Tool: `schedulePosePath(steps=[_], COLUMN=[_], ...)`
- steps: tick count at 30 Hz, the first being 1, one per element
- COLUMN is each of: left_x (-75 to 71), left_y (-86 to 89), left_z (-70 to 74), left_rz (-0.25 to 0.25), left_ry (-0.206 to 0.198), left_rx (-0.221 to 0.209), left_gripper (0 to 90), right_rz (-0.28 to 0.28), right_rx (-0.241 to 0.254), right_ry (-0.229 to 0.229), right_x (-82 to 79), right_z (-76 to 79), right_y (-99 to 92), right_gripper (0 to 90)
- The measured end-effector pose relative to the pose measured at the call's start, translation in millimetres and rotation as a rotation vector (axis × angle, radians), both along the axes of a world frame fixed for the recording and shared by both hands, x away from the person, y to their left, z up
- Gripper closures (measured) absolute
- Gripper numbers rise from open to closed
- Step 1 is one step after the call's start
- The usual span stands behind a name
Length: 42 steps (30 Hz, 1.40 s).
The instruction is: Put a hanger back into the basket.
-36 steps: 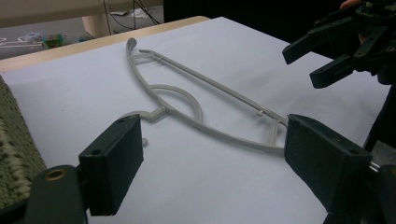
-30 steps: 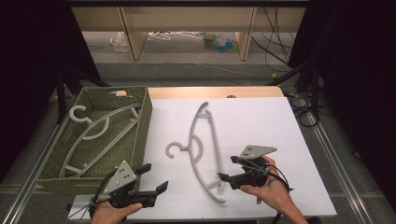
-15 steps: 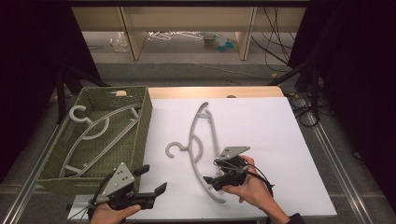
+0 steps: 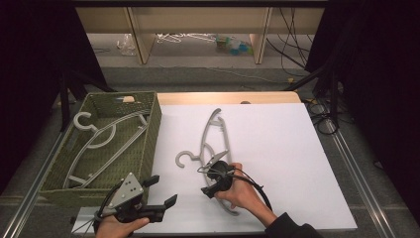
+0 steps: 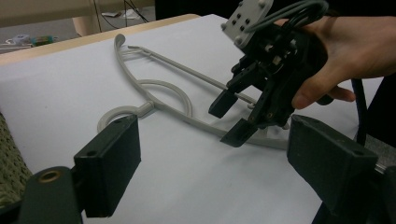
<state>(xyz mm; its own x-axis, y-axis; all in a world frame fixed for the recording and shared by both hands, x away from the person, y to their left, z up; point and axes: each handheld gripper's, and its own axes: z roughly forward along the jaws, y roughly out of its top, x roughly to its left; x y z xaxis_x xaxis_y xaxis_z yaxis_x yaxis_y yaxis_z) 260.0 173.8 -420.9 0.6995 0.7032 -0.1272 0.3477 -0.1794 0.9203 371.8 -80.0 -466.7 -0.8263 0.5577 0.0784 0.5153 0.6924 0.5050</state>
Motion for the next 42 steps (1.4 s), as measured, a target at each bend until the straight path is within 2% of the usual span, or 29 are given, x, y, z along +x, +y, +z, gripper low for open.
schedulePosePath(steps=[2,5,8,11,13,16,20,24,27,28,30,33,34,35,36,38,41,42], left_x=[-0.2,0.0,0.2,-0.3,-0.8,-1.0,-1.2,-2.6,-2.0,-2.3,-3.2,-2.8,-2.8,-2.5,-2.6,-2.0,-1.4,-0.4], left_y=[-0.2,1.4,0.4,0.2,0.5,1.6,2.1,3.0,3.8,4.0,4.0,2.7,2.7,2.8,3.5,3.2,2.8,3.3], left_z=[-0.3,0.9,-0.5,0.1,0.2,0.9,0.9,1.9,1.3,1.3,2.1,1.7,1.7,1.9,2.5,2.3,2.2,2.8], left_rz=[-0.004,-0.008,-0.005,-0.002,-0.003,0.004,0.003,0.006,0.005,0.007,0.010,0.007,0.004,0.002,0.007,0.012,0.010,0.001], left_ry=[-0.001,-0.011,-0.001,0.001,-0.004,0.000,-0.003,-0.007,-0.010,-0.011,-0.007,-0.007,-0.007,-0.008,-0.006,-0.003,-0.003,-0.015], left_rx=[0.001,0.016,0.001,0.001,-0.001,0.001,-0.006,0.000,-0.012,-0.011,-0.001,-0.011,-0.010,-0.008,0.008,0.009,0.006,0.016], left_gripper=[17.5,17.5,17.5,17.5,17.5,17.5,17.6,17.9,17.9,17.9,17.9,17.9,18.0,18.0,18.1,18.1,18.1,18.1], right_rz=[0.004,0.013,0.039,0.046,0.054,0.044,0.055,0.062,0.113,0.144,0.170,0.186,0.184,0.176,0.183,0.180,0.175,0.174], right_rx=[-0.018,-0.038,-0.074,-0.105,-0.105,-0.092,-0.103,-0.113,-0.130,-0.144,-0.152,-0.151,-0.152,-0.133,-0.147,-0.170,-0.178,-0.183], right_ry=[0.022,0.018,0.014,0.006,0.004,0.026,0.013,0.041,0.049,0.046,0.043,0.039,0.035,0.042,0.040,0.031,0.044,0.041], right_x=[1.6,2.9,3.2,6.4,9.3,12.2,13.1,16.2,16.7,15.0,14.1,14.9,15.0,15.3,16.1,15.7,17.7,17.6], right_z=[-3.5,-3.7,-3.6,-2.3,-1.9,-1.5,-0.8,1.2,2.6,3.3,3.9,3.6,3.6,2.9,2.8,3.3,3.7,3.7], right_y=[3.8,6.6,10.4,11.5,9.6,6.8,4.4,-9.5,-22.1,-25.7,-29.5,-29.5,-28.1,-26.7,-23.2,-18.4,-16.5,-15.8], right_gripper=[42.1,44.2,45.3,54.2,60.6,64.0,71.4,81.5,82.1,82.2,82.1,81.0,78.2,76.2,76.2,76.6,78.7,81.0])
